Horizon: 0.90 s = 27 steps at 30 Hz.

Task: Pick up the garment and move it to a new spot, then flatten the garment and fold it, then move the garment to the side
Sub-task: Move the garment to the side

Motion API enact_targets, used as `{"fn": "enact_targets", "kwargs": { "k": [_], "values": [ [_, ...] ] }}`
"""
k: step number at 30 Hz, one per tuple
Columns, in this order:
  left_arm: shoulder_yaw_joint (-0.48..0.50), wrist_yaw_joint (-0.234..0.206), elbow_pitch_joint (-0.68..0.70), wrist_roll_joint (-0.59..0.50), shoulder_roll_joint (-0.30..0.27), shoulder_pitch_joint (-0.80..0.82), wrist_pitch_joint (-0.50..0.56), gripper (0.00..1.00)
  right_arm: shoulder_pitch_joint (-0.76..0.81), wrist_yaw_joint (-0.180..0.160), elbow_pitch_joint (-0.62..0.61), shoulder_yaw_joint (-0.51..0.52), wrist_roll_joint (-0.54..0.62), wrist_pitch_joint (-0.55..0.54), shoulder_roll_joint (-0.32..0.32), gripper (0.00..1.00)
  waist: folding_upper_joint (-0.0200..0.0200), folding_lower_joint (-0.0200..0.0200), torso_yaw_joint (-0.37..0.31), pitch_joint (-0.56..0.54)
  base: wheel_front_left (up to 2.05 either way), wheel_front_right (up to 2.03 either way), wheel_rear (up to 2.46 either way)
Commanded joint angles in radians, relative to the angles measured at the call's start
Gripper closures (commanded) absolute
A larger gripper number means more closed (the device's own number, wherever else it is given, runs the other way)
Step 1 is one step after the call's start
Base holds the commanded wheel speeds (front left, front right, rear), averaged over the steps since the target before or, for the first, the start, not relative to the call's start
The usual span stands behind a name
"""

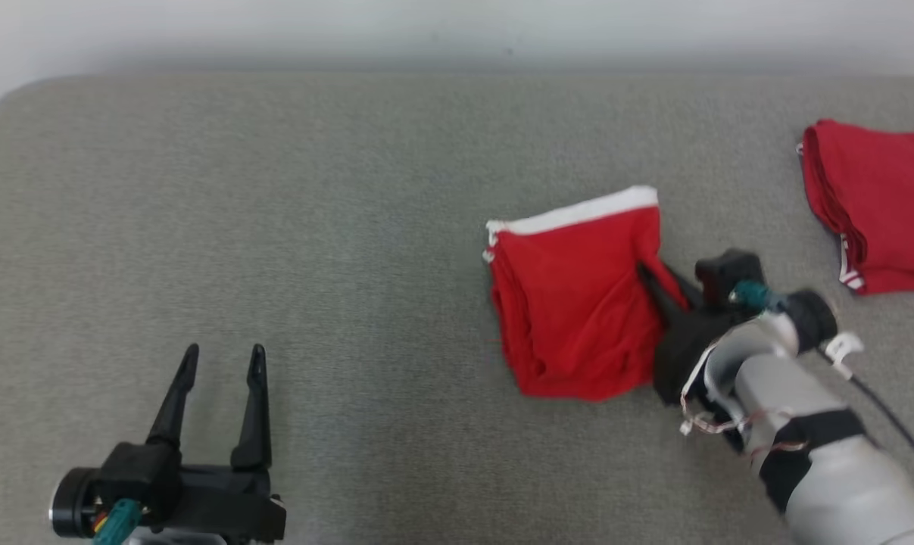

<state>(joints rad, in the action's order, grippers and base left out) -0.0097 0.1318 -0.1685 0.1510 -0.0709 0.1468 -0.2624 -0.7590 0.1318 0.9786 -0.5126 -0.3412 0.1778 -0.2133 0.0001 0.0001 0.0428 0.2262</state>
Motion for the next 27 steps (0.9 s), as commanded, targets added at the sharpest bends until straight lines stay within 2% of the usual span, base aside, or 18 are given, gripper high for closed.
{"fn": "enact_targets", "kwargs": {
  "k": [1, 9, 10, 18, 27],
  "values": [
    [0.006, -0.002, 0.013, 0.001, -0.007, 0.018, -0.003, 0.0, -0.045, -0.003, -0.023, -0.035, -0.021, -0.015, -0.034, 1.0, -0.0001, -0.0001, -0.074, 0.077, 0.0, 0.0, 0.0],
    [-0.002, -0.002, 0.06, -0.017, -0.039, 0.073, -0.003, 0.0, -0.208, -0.003, -0.092, -0.161, -0.093, -0.06, -0.182, 1.0, -0.0001, -0.0001, -0.181, 0.199, 0.0, 0.0, 0.0],
    [-0.002, -0.002, 0.06, -0.017, -0.039, 0.073, -0.003, 0.0, -0.208, -0.003, -0.092, -0.161, -0.093, -0.06, -0.182, 1.0, -0.0001, -0.0001, -0.181, 0.199, 0.0, 0.0, 0.0],
    [-0.007, -0.002, 0.117, -0.03, -0.092, 0.107, -0.003, 0.0, -0.359, -0.003, -0.106, -0.242, -0.14, -0.078, -0.327, 1.0, -0.0001, -0.0001, -0.245, 0.291, 0.0, 0.0, 0.0],
    [-0.008, -0.003, 0.193, -0.053, -0.131, 0.082, -0.003, 0.0, -0.494, -0.003, -0.072, -0.313, -0.163, -0.102, -0.427, 1.0, -0.0001, -0.0001, -0.283, 0.346, 0.0, 0.0, 0.0]
  ]
}}
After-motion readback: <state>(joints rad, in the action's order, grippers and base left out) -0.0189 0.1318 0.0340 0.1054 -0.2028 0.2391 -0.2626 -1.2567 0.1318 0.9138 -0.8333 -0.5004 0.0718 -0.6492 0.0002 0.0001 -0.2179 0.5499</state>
